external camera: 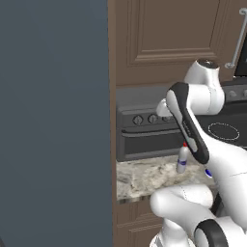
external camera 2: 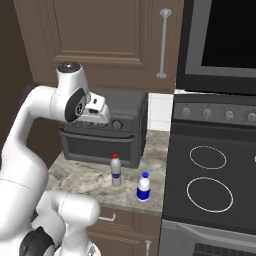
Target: Take the bottled waters from the counter and place them in the freezer to freeze. Close the freezer door after placing the bottles.
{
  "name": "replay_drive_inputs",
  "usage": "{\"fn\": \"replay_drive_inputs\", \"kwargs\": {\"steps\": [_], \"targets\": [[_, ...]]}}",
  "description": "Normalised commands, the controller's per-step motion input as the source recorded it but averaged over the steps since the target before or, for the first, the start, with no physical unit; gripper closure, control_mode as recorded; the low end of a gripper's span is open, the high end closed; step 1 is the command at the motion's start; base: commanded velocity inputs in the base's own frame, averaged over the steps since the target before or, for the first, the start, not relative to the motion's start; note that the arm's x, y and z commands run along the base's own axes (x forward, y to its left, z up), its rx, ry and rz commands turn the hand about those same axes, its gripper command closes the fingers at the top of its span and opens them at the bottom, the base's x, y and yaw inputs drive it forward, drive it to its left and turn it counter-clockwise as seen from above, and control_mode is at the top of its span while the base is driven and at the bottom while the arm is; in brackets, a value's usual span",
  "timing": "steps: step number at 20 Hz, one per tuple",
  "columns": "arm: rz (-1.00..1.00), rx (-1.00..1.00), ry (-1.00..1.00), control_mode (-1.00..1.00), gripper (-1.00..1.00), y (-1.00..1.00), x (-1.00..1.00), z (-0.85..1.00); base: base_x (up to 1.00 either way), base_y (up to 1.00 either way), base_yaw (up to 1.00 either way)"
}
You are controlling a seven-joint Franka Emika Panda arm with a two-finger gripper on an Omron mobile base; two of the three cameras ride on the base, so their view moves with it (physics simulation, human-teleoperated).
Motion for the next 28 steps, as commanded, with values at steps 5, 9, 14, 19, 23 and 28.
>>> {"fn": "replay_drive_inputs", "kwargs": {"steps": [5, 9, 14, 19, 23, 28], "targets": [[-0.02, -0.02, -0.38, -1.0, -1.0, -0.4, -0.48, 0.1, 0.0, 0.0, 0.0], [-0.01, -0.06, -0.57, -1.0, -1.0, -0.44, -0.38, 0.31, 0.0, 0.0, 0.0], [0.0, -0.1, -0.36, -1.0, -1.0, -0.06, -0.24, 0.11, 0.0, 0.0, 0.0], [0.0, 0.0, -0.29, -1.0, -1.0, -0.4, -0.33, 0.0, 0.0, 0.0, 0.0], [0.0, 0.0, -0.24, -1.0, -1.0, -0.57, -0.04, 0.0, 0.0, 0.0, 0.0], [0.0, 0.01, -0.06, -1.0, -1.0, -0.58, 0.07, 0.0, 0.0, 0.0, 0.0]]}}
